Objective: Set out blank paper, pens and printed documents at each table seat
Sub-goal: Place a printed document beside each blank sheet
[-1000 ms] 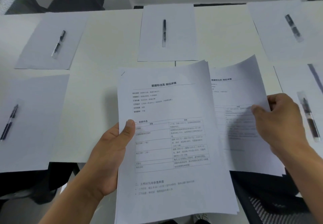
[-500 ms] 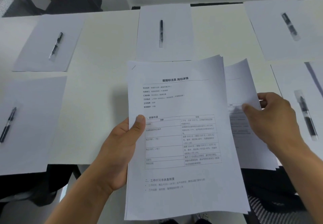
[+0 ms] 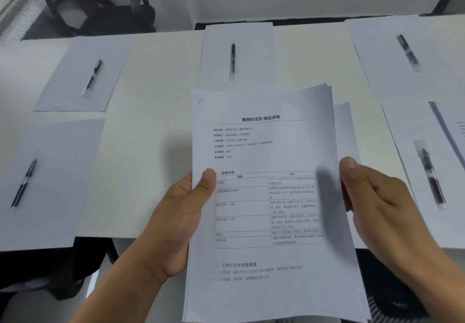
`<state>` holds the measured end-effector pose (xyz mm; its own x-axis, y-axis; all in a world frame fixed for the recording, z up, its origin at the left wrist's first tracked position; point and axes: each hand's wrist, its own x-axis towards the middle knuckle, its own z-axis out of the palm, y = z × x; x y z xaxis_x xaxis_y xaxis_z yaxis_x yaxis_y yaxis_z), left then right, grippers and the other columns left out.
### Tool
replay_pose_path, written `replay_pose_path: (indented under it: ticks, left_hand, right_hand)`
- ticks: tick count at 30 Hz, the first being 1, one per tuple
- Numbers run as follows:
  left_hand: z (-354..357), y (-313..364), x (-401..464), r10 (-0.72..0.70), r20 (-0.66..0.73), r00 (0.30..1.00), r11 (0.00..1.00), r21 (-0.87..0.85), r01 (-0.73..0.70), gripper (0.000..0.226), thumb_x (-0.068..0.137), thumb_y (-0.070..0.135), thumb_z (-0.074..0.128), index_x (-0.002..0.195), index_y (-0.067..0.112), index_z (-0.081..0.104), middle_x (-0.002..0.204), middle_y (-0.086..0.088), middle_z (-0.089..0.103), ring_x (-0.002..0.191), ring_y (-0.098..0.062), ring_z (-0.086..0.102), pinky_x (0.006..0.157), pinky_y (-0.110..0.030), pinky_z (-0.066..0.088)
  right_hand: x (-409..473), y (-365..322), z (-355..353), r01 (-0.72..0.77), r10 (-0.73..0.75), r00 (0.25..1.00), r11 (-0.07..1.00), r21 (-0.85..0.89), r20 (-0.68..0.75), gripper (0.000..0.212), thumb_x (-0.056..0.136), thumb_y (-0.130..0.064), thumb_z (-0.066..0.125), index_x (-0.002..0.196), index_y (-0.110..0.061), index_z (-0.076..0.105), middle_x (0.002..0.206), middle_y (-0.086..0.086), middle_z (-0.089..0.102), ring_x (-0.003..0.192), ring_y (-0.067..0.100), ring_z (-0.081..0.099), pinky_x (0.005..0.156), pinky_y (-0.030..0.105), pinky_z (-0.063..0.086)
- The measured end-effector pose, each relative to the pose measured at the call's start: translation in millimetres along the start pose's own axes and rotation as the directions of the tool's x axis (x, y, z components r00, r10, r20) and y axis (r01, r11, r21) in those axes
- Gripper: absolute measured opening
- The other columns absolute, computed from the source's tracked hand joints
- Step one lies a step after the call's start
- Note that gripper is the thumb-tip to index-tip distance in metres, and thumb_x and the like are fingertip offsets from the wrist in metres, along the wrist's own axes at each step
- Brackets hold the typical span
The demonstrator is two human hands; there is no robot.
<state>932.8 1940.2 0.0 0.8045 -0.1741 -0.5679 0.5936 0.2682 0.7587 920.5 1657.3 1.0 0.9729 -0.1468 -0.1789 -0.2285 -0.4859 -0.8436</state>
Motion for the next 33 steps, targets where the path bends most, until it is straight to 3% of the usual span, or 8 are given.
replay_pose_path:
  ticks: [2, 5, 10, 15, 19, 26, 30, 33]
  left_hand:
    - [3, 1, -4, 0.007, 0.004, 1.0, 1.0, -0.007, -0.007, 0.038, 0.109, 0.046, 0.052, 0.132, 0.032, 0.078, 0.14, -0.004, 0.076, 0.126, -0.029, 0.075, 0.094, -0.049, 0.066]
    - [8, 5, -11, 0.023, 0.008, 1.0, 1.0, -0.016, -0.023, 0.038, 0.11, 0.044, 0.051, 0.134, 0.032, 0.078, 0.141, -0.004, 0.076, 0.127, -0.03, 0.075, 0.096, -0.051, 0.065]
    - [16, 11, -27, 0.059, -0.007, 0.998, 0.998, -0.023, -0.059, 0.038, 0.109, 0.043, 0.052, 0.134, 0.031, 0.078, 0.141, -0.005, 0.076, 0.127, -0.031, 0.075, 0.098, -0.052, 0.064]
    - [22, 16, -47, 0.11, -0.032, 0.993, 0.993, -0.035, -0.111, 0.039, 0.11, 0.043, 0.051, 0.136, 0.029, 0.077, 0.143, -0.006, 0.075, 0.129, -0.032, 0.074, 0.101, -0.053, 0.063]
    - [25, 19, -61, 0.133, -0.044, 0.99, 0.99, -0.049, -0.135, 0.039, 0.112, 0.043, 0.05, 0.137, 0.03, 0.076, 0.144, -0.006, 0.074, 0.131, -0.032, 0.073, 0.1, -0.051, 0.064]
    - [31, 19, -84, 0.193, -0.1, 0.976, 0.978, -0.062, -0.2, 0.039, 0.11, 0.043, 0.051, 0.136, 0.028, 0.077, 0.143, -0.006, 0.075, 0.129, -0.03, 0.074, 0.093, -0.044, 0.066]
    - [31, 17, -98, 0.21, -0.141, 0.968, 0.973, -0.067, -0.221, 0.039, 0.11, 0.042, 0.051, 0.136, 0.03, 0.077, 0.143, -0.006, 0.075, 0.128, -0.03, 0.074, 0.093, -0.044, 0.066]
    - [32, 17, -111, 0.216, -0.169, 0.962, 0.971, -0.062, -0.229, 0.037, 0.109, 0.043, 0.052, 0.133, 0.033, 0.078, 0.141, -0.004, 0.076, 0.125, -0.029, 0.076, 0.089, -0.041, 0.067]
  right_hand:
    - [-7, -8, -2, 0.0, 0.001, 1.0, 0.998, 0.063, -0.015, 0.07, 0.101, -0.077, 0.041, 0.076, -0.013, 0.034, 0.065, -0.002, 0.032, 0.059, 0.012, 0.031, 0.06, 0.034, 0.029]
    - [-11, -14, -5, 0.005, -0.002, 1.0, 0.994, 0.106, -0.026, 0.07, 0.096, -0.074, 0.06, 0.077, -0.009, 0.044, 0.061, -0.007, 0.033, 0.054, 0.011, 0.029, 0.046, 0.023, 0.029]
    - [-16, -23, -9, 0.006, -0.002, 1.0, 0.988, 0.156, -0.024, 0.039, 0.097, -0.05, 0.071, 0.075, -0.02, 0.058, 0.054, -0.013, 0.045, 0.047, 0.005, 0.033, 0.042, 0.015, 0.03]
    - [-20, -33, -16, 0.007, -0.011, 0.999, 0.991, 0.133, 0.03, 0.043, 0.097, -0.052, 0.071, 0.083, -0.012, 0.063, 0.069, 0.014, 0.059, 0.054, 0.013, 0.041, 0.05, 0.029, 0.037]
    - [-21, -44, -23, 0.026, -0.033, 0.998, 0.99, 0.136, 0.05, 0.048, 0.097, -0.053, 0.07, 0.083, -0.008, 0.061, 0.078, 0.021, 0.061, 0.057, 0.016, 0.043, 0.052, 0.033, 0.038]
    - [-26, -52, -32, 0.092, -0.103, 0.992, 0.986, 0.141, 0.074, 0.038, 0.099, -0.052, 0.071, 0.091, -0.015, 0.069, 0.08, 0.013, 0.071, 0.058, 0.016, 0.054, 0.052, 0.035, 0.046]
    - [-30, -56, -31, 0.128, -0.142, 0.986, 0.981, 0.143, 0.09, 0.041, 0.1, -0.048, 0.072, 0.083, -0.013, 0.063, 0.068, 0.009, 0.059, 0.053, 0.012, 0.042, 0.048, 0.029, 0.038]
    - [-36, -62, -33, 0.144, -0.163, 0.98, 0.976, 0.162, 0.11, 0.038, 0.1, -0.047, 0.072, 0.082, -0.015, 0.062, 0.066, 0.002, 0.058, 0.052, 0.009, 0.043, 0.048, 0.024, 0.039]
